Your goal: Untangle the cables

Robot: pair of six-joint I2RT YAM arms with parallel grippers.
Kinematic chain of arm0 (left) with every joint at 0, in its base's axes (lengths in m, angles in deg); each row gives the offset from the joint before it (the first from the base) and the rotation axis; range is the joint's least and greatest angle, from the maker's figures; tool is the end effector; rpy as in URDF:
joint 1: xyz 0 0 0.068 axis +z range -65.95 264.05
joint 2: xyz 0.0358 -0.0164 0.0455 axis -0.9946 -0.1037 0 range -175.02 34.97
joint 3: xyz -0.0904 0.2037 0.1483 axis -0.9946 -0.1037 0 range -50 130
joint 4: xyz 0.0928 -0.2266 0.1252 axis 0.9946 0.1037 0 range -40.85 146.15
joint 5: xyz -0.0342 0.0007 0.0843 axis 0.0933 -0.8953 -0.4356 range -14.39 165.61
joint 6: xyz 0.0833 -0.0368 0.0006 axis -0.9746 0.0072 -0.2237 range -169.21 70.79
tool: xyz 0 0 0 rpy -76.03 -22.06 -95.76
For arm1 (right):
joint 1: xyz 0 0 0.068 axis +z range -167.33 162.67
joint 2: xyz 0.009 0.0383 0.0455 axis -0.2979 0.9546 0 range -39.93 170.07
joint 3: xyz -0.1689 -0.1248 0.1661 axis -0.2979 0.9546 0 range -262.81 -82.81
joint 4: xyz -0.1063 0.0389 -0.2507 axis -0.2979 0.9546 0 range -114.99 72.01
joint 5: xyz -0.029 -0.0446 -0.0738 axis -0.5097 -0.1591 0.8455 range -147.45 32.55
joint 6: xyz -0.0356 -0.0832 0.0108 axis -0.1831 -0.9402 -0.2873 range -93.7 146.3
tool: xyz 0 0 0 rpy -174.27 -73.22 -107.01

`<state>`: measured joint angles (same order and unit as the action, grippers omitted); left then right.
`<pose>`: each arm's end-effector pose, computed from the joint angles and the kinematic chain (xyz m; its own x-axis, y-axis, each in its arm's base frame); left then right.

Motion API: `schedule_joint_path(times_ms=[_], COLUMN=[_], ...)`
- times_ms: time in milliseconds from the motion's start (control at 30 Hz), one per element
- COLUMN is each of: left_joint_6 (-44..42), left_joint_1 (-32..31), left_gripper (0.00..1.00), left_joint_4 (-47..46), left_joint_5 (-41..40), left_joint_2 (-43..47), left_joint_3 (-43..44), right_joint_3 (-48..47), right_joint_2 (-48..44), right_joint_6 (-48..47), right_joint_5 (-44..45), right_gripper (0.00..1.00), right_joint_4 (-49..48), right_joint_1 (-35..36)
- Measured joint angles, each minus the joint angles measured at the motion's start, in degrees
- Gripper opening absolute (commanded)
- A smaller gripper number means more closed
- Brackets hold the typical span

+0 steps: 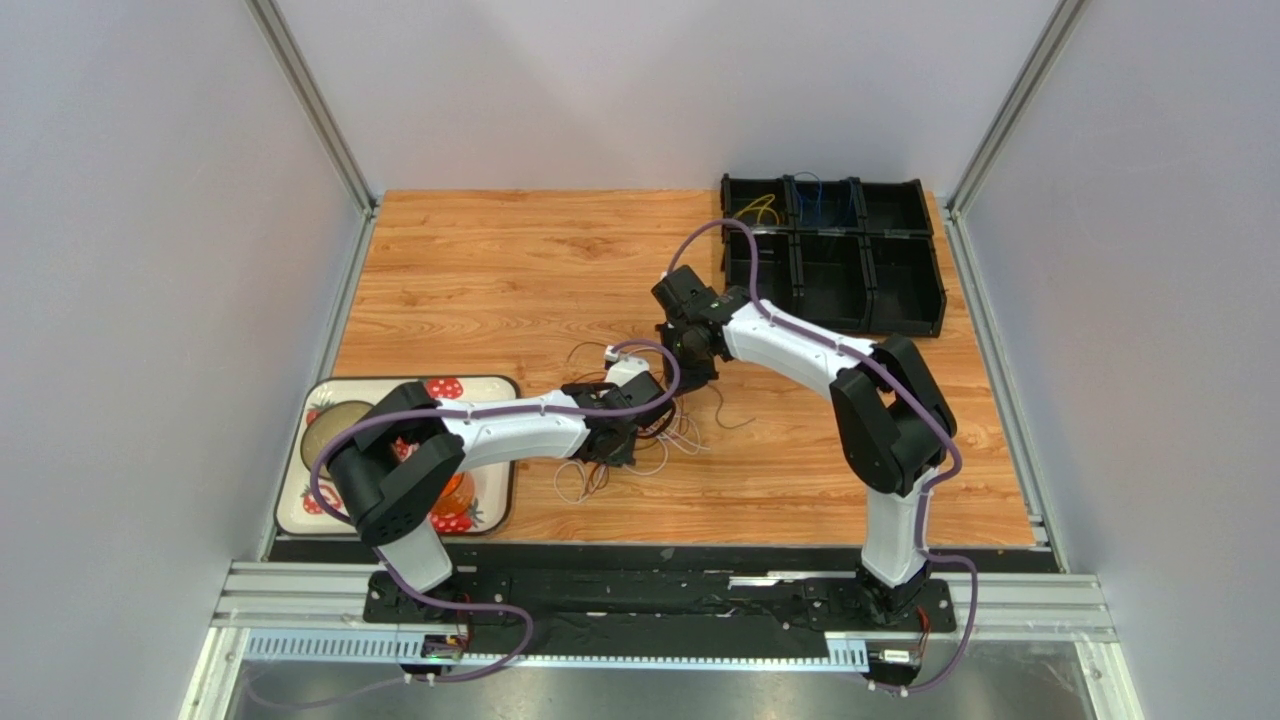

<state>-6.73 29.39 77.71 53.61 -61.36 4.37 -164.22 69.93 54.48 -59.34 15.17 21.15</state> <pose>0.2167 -0.2528 0.1007 -0.8642 0.1361 -0.4845 0.1362 0.9901 0.0352 0.3283 0.2643 0.1411 -0.9406 -0.1448 -0.3070 -0.2124 0.9566 0.1994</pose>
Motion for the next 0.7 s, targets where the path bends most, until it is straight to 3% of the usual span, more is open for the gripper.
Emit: schedule_joint_path(times_ms=[300,700], left_joint_6=[0.0,0.0], left_joint_1=[0.0,0.0], left_gripper=[0.00,0.00], left_joint_4=[-0.5,-1.6], left_joint_5=[-0.2,-0.7], left_joint_2=[0.0,0.0], left_joint_3=[-0.1,-0.3], right_joint_3=[-10.4,-38.2], right_joint_2=[-4.1,-15.5], right_joint_6=[-2.8,-6.9], right_joint_5=[4.4,6.0], right_gripper=[0.00,0.00], right_joint_4=[8.8,18.1], right_joint_1=[-0.2,-6.4])
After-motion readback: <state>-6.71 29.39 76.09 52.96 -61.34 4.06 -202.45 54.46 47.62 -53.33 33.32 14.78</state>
